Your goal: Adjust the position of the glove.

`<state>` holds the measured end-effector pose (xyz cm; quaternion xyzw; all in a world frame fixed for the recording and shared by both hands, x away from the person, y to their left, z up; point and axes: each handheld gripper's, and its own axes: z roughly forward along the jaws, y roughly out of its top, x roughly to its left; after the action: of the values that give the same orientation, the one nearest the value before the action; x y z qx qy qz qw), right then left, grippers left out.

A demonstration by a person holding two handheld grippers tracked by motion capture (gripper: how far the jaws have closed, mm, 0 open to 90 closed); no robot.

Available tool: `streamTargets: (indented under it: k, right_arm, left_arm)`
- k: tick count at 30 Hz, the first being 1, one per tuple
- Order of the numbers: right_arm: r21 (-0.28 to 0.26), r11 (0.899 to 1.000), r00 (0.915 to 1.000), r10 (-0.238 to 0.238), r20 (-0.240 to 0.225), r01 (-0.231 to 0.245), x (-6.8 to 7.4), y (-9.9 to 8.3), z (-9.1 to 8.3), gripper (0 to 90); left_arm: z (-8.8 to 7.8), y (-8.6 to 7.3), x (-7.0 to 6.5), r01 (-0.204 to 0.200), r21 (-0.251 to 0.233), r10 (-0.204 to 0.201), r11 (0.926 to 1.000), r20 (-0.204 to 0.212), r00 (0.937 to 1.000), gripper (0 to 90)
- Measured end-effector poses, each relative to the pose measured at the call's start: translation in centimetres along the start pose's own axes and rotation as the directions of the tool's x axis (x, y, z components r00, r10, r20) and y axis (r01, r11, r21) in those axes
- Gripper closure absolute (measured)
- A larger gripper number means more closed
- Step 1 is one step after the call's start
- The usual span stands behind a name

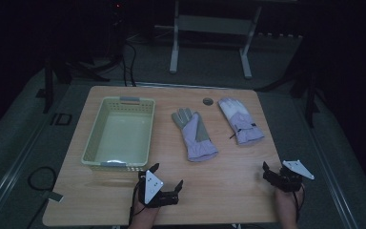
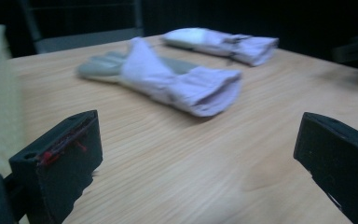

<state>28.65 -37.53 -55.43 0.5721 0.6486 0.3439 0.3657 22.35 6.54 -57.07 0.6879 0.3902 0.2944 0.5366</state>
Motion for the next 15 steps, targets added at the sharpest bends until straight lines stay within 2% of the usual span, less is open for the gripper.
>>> streamTargets:
  k: [5, 8, 11, 12, 15]
  right_arm:
    - [0.004, 1.000, 1.0000, 0.006, -0.004, -0.006, -0.1, 0.0, 0.0, 14.4]
    - [0.011, 1.000, 0.9995, 0.023, -0.020, -0.023, -0.3, 0.0, 0.1, 14.2]
    - [0.031, 0.999, 0.9989, 0.014, -0.046, -0.012, -0.4, 0.2, 0.3, 13.5]
    - [0.047, 0.999, 0.9970, 0.019, -0.075, -0.015, -0.5, 0.6, 0.3, 13.2]
    - [0.067, 0.998, 0.9963, 0.007, -0.086, -0.002, -0.5, 1.1, 0.3, 13.2]
  left_arm:
    - [0.1, 0.1, -0.3, -0.025, 0.028, 0.026, 0.9993, -0.043, 0.9987, 1.1]
    - [0.2, 0.1, -0.4, -0.033, 0.031, 0.034, 0.9990, -0.042, 0.9985, 1.1]
    - [0.2, 0.1, -0.4, -0.039, 0.034, 0.040, 0.9987, -0.034, 0.9986, 1.1]
    - [0.2, 0.1, -0.4, -0.042, 0.036, 0.043, 0.9985, -0.031, 0.9986, 1.1]
    - [0.2, 0.1, -0.4, -0.046, 0.038, 0.047, 0.9982, -0.025, 0.9986, 1.1]
